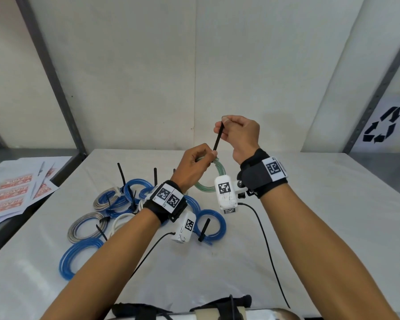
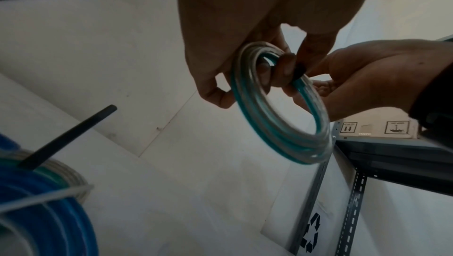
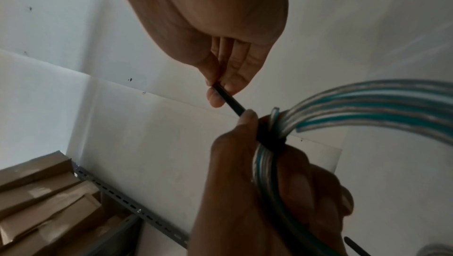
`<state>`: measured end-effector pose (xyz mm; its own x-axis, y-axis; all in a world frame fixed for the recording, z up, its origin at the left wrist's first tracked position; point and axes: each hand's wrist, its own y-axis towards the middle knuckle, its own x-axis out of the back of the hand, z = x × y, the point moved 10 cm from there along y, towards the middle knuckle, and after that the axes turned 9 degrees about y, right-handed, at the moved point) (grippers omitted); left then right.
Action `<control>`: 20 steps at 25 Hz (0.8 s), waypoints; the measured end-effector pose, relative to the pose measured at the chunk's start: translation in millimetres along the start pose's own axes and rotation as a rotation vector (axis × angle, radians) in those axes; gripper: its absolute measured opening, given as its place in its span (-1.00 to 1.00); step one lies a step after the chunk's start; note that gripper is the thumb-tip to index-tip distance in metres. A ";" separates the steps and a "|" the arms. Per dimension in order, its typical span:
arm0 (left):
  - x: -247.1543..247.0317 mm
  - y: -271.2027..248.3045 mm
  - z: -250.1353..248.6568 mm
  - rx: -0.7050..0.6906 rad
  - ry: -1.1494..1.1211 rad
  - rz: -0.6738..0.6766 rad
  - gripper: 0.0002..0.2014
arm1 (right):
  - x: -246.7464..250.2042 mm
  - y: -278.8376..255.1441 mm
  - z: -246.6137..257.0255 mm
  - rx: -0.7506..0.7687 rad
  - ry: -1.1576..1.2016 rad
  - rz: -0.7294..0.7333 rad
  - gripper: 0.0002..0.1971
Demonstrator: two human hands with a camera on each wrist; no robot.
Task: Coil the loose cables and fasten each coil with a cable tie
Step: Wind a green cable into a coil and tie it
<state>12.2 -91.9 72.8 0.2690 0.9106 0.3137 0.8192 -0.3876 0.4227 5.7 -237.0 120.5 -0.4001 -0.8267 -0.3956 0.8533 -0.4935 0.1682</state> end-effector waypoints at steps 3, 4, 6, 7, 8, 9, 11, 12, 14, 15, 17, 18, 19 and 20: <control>4.8 1.6 9.2 0.026 -0.076 -0.025 -0.77 | -7.4 1.5 -4.6 -0.015 0.027 0.006 -0.91; 5.5 2.0 10.0 0.032 -0.081 -0.029 -0.77 | -7.5 2.6 -6.5 -0.027 0.041 -0.002 -0.90; 5.7 2.8 10.8 0.040 -0.084 -0.025 -0.77 | -6.3 5.3 -11.4 -0.060 0.065 -0.021 -0.89; 5.0 2.3 11.4 0.048 -0.089 -0.021 -0.77 | -6.0 5.6 -14.3 -0.076 0.069 -0.023 -0.88; 5.3 2.4 11.6 0.058 -0.095 -0.016 -0.78 | -7.4 5.9 -16.6 -0.090 0.070 -0.019 -0.88; 5.7 2.9 13.1 0.069 -0.101 -0.008 -0.78 | -9.5 5.5 -17.3 -0.094 0.069 -0.008 -0.88; 10.7 3.8 16.0 0.078 -0.098 0.000 -0.74 | -16.0 4.1 -11.4 -0.069 0.029 0.046 -0.89; 15.3 4.8 15.7 0.069 -0.063 0.006 -0.73 | -20.5 4.5 -6.0 -0.049 -0.015 0.090 -0.90; 21.4 11.6 15.1 0.015 0.120 0.026 -0.76 | -28.2 6.1 3.5 -0.039 -0.146 0.217 -0.89; 20.8 15.9 17.6 -0.010 0.254 0.043 -0.78 | -29.5 5.9 3.7 -0.057 -0.218 0.290 -0.88; 7.3 22.5 28.7 -0.004 0.510 0.144 -0.77 | -24.2 3.6 -5.5 -0.125 -0.347 0.399 -0.93; -4.3 23.1 38.4 0.026 0.606 0.229 -0.73 | -18.9 1.6 -14.0 -0.160 -0.434 0.438 -0.97; -17.9 19.8 49.5 0.061 0.696 0.319 -0.68 | -11.8 -1.5 -24.7 -0.186 -0.551 0.468 -0.95; -30.5 15.3 60.2 0.096 0.783 0.400 -0.65 | -4.3 -4.5 -36.4 -0.215 -0.672 0.496 -0.93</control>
<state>47.0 -117.0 18.6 0.1496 0.3364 0.9298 0.7866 -0.6103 0.0942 15.7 -221.4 88.6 -0.0194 -0.9513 0.3077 0.9994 -0.0271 -0.0207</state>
